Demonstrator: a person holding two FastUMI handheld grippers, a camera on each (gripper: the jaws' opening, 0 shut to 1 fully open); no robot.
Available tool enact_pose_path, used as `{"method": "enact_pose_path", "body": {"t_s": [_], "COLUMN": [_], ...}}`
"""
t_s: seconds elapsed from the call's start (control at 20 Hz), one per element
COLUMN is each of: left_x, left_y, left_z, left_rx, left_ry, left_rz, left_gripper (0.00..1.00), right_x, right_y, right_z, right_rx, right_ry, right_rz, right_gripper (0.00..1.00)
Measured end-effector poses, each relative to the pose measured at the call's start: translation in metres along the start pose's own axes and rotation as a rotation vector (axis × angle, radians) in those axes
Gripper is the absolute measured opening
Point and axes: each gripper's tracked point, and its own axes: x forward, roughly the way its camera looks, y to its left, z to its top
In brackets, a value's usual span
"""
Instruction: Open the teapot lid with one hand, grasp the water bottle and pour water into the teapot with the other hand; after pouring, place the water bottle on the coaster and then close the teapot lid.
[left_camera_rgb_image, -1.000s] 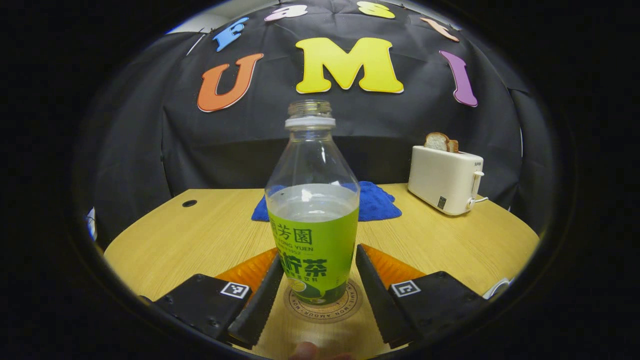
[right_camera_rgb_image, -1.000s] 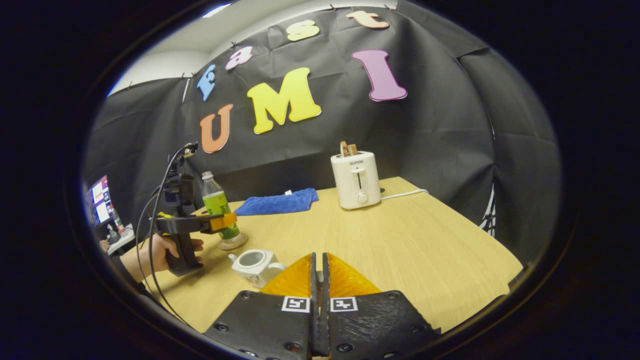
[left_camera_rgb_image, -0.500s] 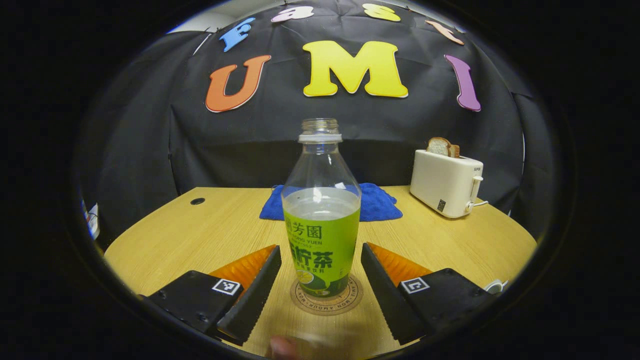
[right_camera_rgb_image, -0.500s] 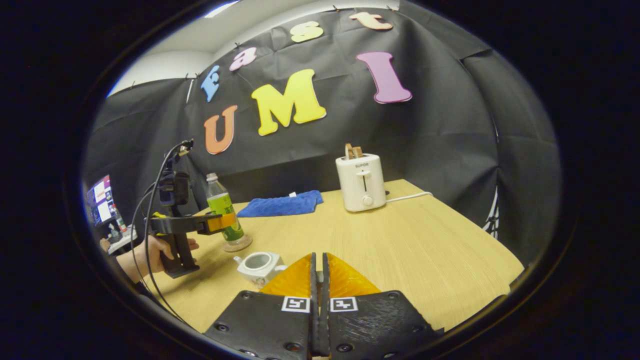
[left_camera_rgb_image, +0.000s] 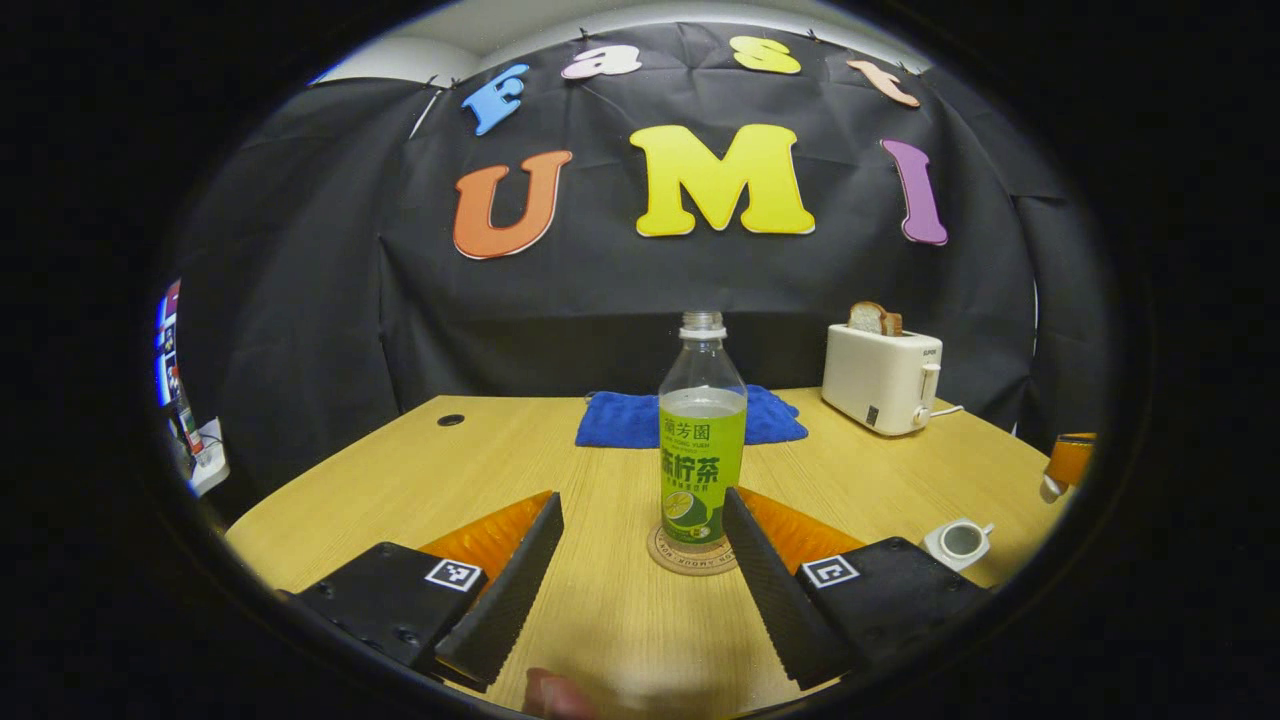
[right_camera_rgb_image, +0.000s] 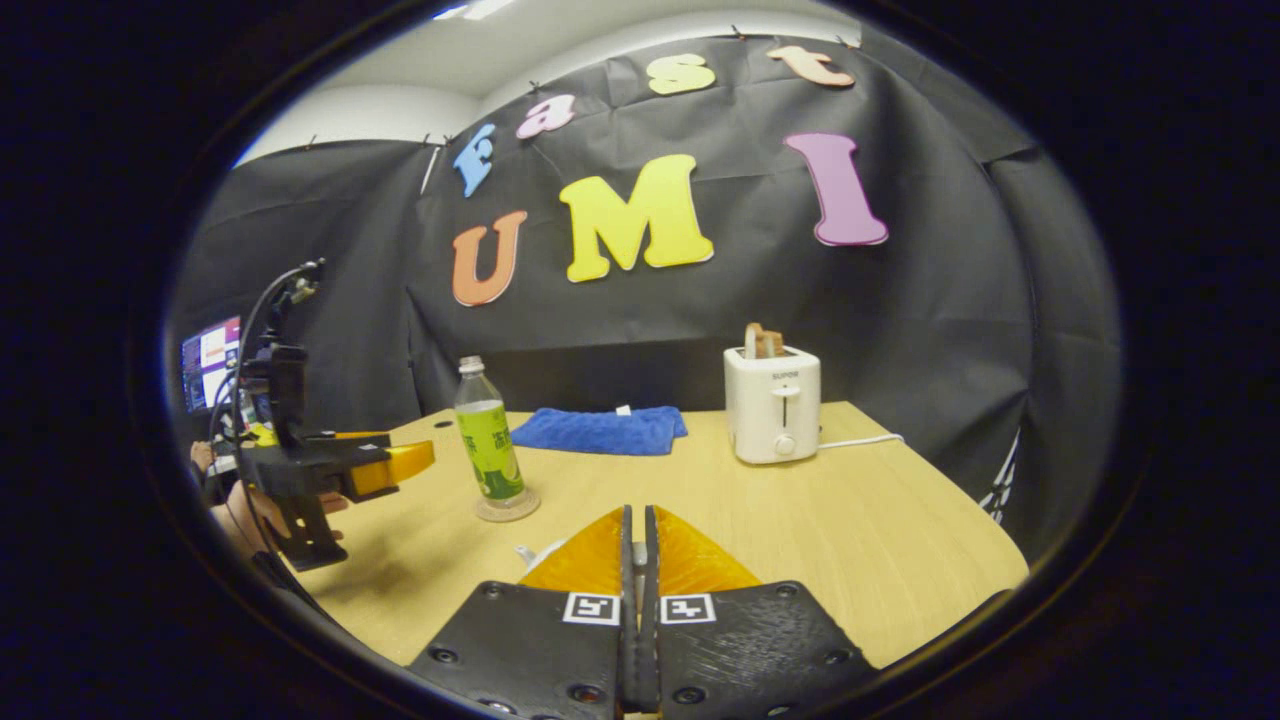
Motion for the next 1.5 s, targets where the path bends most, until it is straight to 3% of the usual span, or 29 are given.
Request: {"method": "enact_pose_path", "body": {"t_s": [0.3,0.55,1.5], "left_x": [-0.061,-0.092,-0.122], "left_y": [0.031,0.046,0.048], "left_z": [0.015,0.021,0.023], "left_rx": [-0.041,-0.002,-0.011], "left_ry": [-0.066,-0.11,-0.135], "left_rz": [0.052,0.083,0.104], "left_gripper": [1.0,0.99,0.99], "right_x": [0.033,0.048,0.066], "right_y": [0.03,0.05,0.048], "right_z": [-0.01,-0.018,-0.042], "right_rx": [-0.048,-0.086,-0.087], "right_ry": [0.046,0.057,0.074], "right_rz": [0.064,0.093,0.068], "right_gripper": [0.0,0.0,0.0]}}
